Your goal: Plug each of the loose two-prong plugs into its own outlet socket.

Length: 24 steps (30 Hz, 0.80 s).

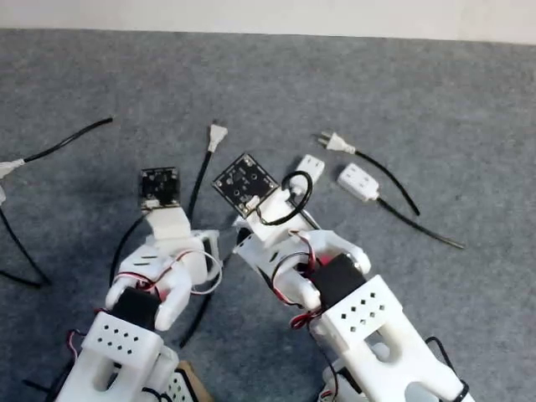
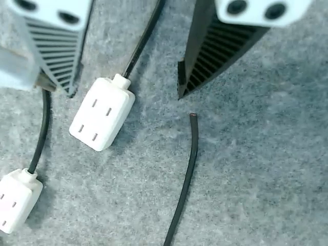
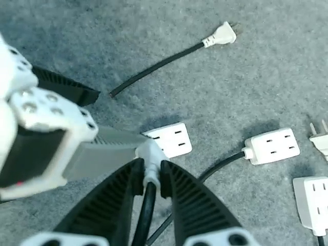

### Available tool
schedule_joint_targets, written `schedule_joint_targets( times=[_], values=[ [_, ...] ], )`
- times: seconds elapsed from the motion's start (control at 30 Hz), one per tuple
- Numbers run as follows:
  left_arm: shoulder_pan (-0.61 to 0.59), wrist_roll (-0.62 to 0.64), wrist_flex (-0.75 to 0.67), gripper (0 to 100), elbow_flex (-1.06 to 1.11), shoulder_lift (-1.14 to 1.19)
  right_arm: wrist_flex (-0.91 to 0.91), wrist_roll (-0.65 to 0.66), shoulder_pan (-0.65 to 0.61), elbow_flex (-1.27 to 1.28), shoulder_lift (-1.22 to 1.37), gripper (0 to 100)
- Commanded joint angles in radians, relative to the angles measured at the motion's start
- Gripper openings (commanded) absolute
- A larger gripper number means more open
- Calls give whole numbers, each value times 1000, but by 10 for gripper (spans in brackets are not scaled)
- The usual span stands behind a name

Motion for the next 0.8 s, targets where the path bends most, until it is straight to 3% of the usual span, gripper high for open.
schedule_joint_targets(
  times=[0.0, 0.43, 0.77],
  values=[
    [-107, 0, -15, 312, -36, -2, -2, -11, 25, -19, -24, 5],
    [-140, 0, -20, 312, 10, -10, -1, -11, 31, -12, 5, 5],
    [-209, 0, -26, 312, 36, -10, 93, 20, 31, -424, 496, 5]
  ],
)
